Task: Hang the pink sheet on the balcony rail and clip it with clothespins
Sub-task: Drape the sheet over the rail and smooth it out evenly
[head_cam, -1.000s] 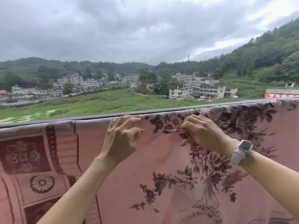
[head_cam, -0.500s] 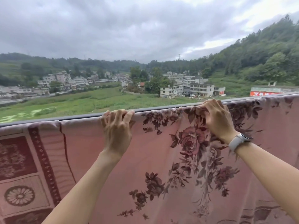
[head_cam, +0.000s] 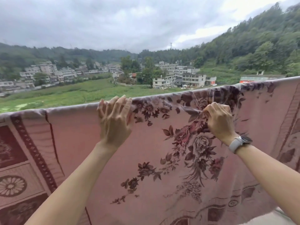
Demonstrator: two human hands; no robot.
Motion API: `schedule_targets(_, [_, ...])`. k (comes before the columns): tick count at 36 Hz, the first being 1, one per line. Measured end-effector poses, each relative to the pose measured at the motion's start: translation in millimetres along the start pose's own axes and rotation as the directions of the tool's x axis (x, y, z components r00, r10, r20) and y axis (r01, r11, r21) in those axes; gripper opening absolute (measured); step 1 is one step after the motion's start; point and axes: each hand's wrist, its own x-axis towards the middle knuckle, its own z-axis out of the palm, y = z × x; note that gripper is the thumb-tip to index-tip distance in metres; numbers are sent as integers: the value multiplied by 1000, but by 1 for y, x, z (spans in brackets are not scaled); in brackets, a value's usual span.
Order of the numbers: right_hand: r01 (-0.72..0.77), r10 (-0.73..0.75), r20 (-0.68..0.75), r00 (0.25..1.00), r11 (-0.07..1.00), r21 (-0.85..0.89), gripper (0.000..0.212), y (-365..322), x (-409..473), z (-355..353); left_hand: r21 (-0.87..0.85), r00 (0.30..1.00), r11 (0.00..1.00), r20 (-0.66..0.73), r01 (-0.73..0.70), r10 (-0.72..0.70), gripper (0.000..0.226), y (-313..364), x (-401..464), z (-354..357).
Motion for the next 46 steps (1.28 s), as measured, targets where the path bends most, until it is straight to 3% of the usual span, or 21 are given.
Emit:
schedule_targets(5, [-3,5,97,995,1000,-21,23,-7,9,-4,-5,984,996,152,-91,90,53,20,6,10])
schedule_targets(9, [67,-55,165,985,995,-68,25,-8,10,-12,-12,969,986,186,-164,163,55,35,6,12])
schedule_targets(14, [26,-17,205,979,999,-40,22,-8,-4,-13,-15,967,987,200,-158,158,54,44,9,15])
schedule_targets(20, [-50,43,101,994,996,72,28,-25,20,-18,11,973,988,178,-155,150,45,42,18,27])
schedule_targets(25, [123,-142,107,984,979,162,34,-62,60,-14,-10,973,984,143,-179,179,43,35,12,26])
schedule_targets(29, [227,-289,280,915,945,234,43,-100,71,1,-91,973,979,128,-181,192,38,28,10,12])
schedule_targets(32, [135,-182,301,936,976,172,43,-102,58,10,-21,992,998,110,-60,62,38,6,4,-3])
schedule_targets(36, [-68,62,215,975,998,18,41,-118,54,21,250,957,941,126,226,-263,45,-55,-15,-31])
schedule_targets(38, [-150,139,190,972,988,41,44,-145,60,24,300,957,930,132,211,-260,47,-75,-25,-43])
schedule_targets(41, [55,-73,84,994,978,201,41,-201,66,25,302,973,945,145,129,-179,44,-83,-29,-49])
schedule_targets(43, [224,-247,42,968,927,301,40,-244,70,26,263,977,958,145,117,-159,43,-83,-29,-52])
schedule_targets(46, [304,-352,79,933,884,355,40,-289,72,29,204,983,974,138,94,-123,42,-88,-31,-58])
